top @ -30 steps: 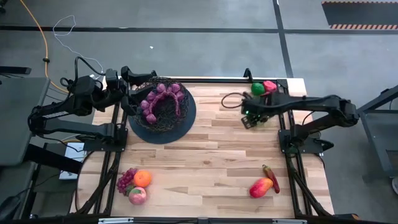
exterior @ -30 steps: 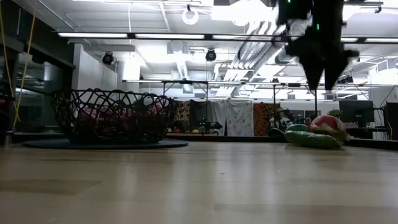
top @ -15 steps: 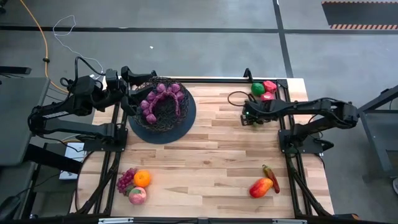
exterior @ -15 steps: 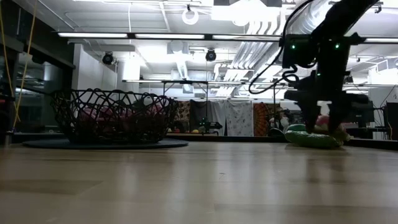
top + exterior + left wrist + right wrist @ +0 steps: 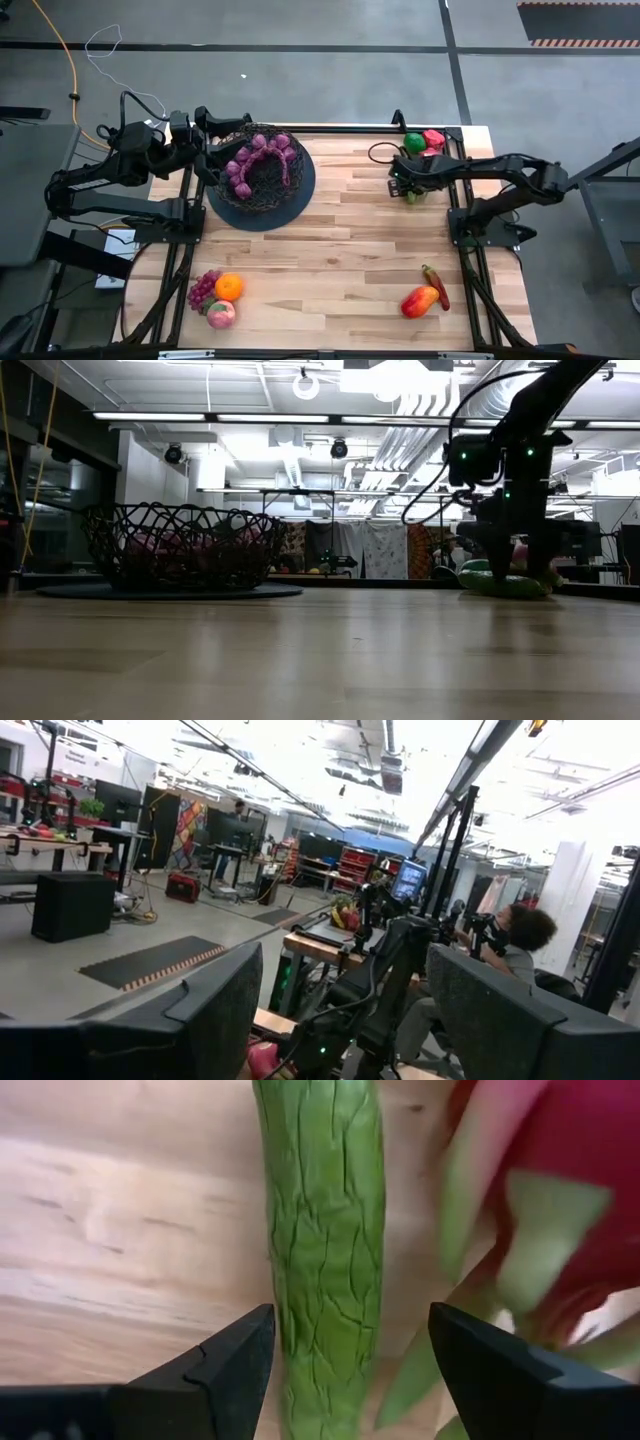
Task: Build produce basket
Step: Put the green cucumber into the black wire basket
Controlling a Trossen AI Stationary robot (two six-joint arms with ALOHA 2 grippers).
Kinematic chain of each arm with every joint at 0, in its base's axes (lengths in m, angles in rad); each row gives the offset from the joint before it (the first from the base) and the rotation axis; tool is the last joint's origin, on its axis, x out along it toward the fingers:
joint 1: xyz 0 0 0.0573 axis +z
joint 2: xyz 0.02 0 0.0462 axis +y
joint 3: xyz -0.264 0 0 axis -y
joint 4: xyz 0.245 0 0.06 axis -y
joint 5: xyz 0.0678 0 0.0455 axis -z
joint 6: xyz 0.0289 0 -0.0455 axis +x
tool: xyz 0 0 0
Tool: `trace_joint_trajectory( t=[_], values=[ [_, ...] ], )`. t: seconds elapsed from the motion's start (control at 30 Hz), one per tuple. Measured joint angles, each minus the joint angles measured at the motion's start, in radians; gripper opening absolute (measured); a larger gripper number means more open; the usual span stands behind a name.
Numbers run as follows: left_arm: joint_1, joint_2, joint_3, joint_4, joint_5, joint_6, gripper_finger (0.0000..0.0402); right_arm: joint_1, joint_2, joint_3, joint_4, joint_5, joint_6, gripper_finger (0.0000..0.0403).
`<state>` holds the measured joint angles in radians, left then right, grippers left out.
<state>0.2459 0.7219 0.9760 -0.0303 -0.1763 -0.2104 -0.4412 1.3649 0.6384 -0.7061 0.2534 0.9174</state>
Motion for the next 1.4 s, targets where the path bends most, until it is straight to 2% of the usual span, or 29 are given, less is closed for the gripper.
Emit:
trace_joint_trajectory(
  t=[0.2, 0.4, 0.53, 0.7, 0.8, 0.9, 1.03, 1.2, 1.4],
  values=[
    [0.000, 0.000, 0.000, 0.000, 0.000, 0.000, 0.0273, 0.000, 0.069, 0.000, 0.059, -0.046, -0.009, 0.0256],
    [0.000, 0.000, 0.000, 0.000, 0.000, 0.000, 0.0273, 0.000, 0.076, 0.000, 0.062, -0.047, -0.001, 0.0248],
    [0.000, 0.000, 0.000, 0.000, 0.001, 0.000, 0.0273, 0.001, 0.076, 0.001, 0.051, -0.051, -0.002, 0.0213],
    [0.000, 0.000, 0.000, -0.001, 0.001, 0.001, 0.0273, 0.005, 0.058, 0.003, 0.030, -0.062, -0.033, 0.0143],
    [0.000, 0.000, 0.000, -0.001, 0.001, 0.001, 0.0273, 0.026, 0.014, 0.023, 0.014, -0.064, -0.064, 0.0106],
    [0.000, 0.000, 0.000, -0.001, 0.001, 0.003, 0.0273, 0.057, -0.054, 0.052, 0.012, -0.051, -0.089, 0.0089],
    [0.000, 0.000, 0.000, -0.002, 0.001, 0.003, 0.0273, 0.117, -0.164, 0.114, 0.059, -0.021, -0.167, 0.0098],
    [0.000, 0.000, 0.000, -0.002, 0.001, 0.003, 0.0273, 0.213, -0.291, 0.219, 0.264, 0.036, -0.315, 0.0111],
    [0.000, 0.000, 0.000, -0.004, 0.016, 0.003, 0.0273, 0.291, -0.326, 0.354, 0.453, 0.044, -0.527, 0.0101]
  ],
)
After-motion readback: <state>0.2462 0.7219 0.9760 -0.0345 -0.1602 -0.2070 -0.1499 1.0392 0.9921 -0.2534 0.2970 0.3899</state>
